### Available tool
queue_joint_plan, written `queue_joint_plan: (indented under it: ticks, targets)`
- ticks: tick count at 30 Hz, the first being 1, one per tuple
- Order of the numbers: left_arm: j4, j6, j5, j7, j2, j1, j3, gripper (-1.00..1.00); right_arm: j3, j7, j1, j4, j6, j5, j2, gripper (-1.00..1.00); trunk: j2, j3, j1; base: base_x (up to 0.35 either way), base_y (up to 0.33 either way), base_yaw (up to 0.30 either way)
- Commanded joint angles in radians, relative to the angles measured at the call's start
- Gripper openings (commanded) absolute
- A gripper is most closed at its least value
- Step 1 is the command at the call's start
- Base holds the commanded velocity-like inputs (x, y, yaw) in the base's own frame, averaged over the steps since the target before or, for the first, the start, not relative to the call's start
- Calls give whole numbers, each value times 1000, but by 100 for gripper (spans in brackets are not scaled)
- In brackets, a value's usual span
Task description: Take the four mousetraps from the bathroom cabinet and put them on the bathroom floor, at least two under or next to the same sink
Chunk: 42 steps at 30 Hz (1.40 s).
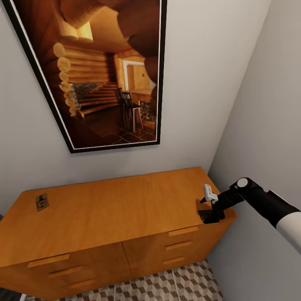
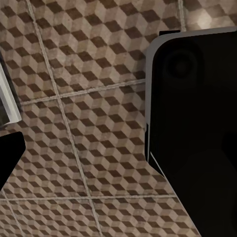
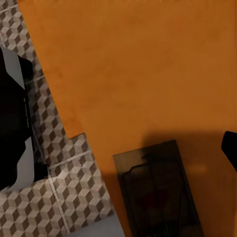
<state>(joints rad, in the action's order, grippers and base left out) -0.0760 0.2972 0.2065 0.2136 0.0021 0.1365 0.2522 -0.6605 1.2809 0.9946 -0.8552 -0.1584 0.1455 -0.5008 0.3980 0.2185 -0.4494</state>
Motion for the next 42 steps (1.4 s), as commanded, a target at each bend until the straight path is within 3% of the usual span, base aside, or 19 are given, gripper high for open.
queue_joint_plan:
  ticks: [1, 23, 42]
  targets:
    - [-4, 7, 8, 0, -1, 2, 9, 100, -2, 2, 1, -1, -7, -4, -2, 100, 2, 2, -1, 0, 0, 0]
    - [-4, 7, 8, 0, -1, 2, 9, 100, -2, 2, 1, 7, 5, -18, -6, 100, 2, 2, -1, 0, 0, 0]
    - [-4, 7, 8, 0, -1, 2, 9, 100, 3, -5, 2, 88, 6, -17, -1, 100, 2, 2, -1, 0, 0, 0]
